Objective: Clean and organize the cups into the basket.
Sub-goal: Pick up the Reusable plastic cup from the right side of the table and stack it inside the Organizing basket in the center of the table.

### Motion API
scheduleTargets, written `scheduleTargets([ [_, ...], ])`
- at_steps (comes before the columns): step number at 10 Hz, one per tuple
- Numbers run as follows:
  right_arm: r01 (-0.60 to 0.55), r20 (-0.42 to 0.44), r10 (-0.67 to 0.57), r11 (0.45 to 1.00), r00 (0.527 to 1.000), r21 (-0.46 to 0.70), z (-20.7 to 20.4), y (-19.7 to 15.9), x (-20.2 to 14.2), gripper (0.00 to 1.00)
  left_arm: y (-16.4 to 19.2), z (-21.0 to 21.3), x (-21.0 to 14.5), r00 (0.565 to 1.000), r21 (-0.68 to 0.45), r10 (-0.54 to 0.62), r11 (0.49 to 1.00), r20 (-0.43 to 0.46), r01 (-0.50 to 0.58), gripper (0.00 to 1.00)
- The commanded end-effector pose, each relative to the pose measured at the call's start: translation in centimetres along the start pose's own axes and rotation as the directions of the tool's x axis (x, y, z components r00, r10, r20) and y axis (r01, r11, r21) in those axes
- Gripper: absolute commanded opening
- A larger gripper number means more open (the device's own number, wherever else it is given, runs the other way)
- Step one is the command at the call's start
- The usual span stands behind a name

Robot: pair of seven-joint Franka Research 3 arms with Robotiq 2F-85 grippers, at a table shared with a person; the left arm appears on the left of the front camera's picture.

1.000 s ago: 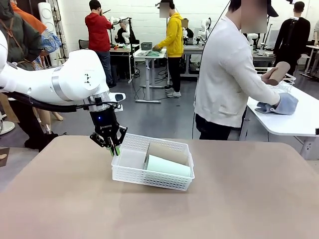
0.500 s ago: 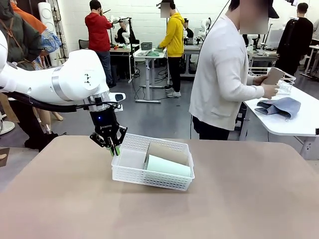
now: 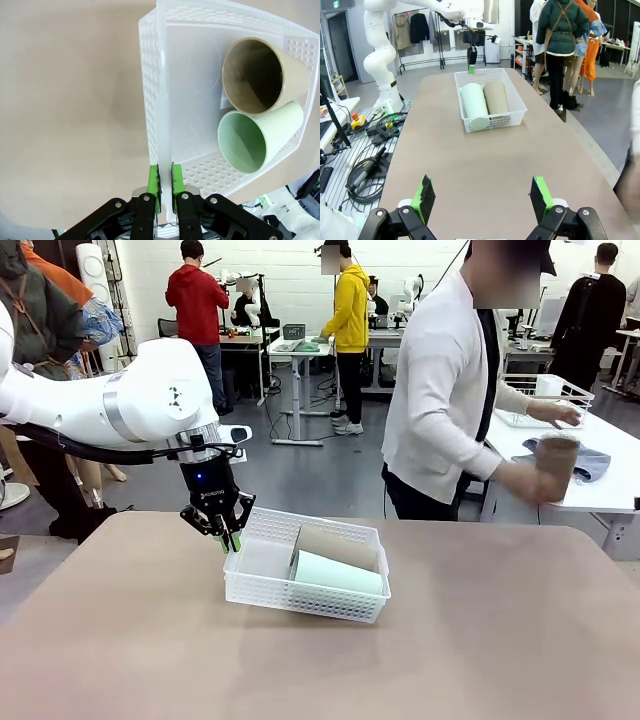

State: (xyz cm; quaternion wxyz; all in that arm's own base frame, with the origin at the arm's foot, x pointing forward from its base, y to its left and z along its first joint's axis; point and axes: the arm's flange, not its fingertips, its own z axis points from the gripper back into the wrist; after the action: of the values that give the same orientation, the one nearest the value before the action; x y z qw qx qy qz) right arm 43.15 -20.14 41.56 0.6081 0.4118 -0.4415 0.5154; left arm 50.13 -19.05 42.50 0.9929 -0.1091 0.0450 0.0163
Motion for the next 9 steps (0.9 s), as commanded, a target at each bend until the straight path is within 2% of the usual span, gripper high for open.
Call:
scheduleTargets([
  [1,0.009,0.000,-0.009,1.000,1.000,-0.005,-0.24,0.43,-0.01,1.00,-0.12,0.05,-0.06,1.000,-0.001,0.002,1.000,0.010,-0.002,0.00],
  [9,0.000,0.000,0.000,1.000,1.000,0.000,0.00,0.00,0.00,1.00,-0.12,0.05,-0.06,1.000,-0.001,0.002,1.000,0.010,-0.002,0.00],
])
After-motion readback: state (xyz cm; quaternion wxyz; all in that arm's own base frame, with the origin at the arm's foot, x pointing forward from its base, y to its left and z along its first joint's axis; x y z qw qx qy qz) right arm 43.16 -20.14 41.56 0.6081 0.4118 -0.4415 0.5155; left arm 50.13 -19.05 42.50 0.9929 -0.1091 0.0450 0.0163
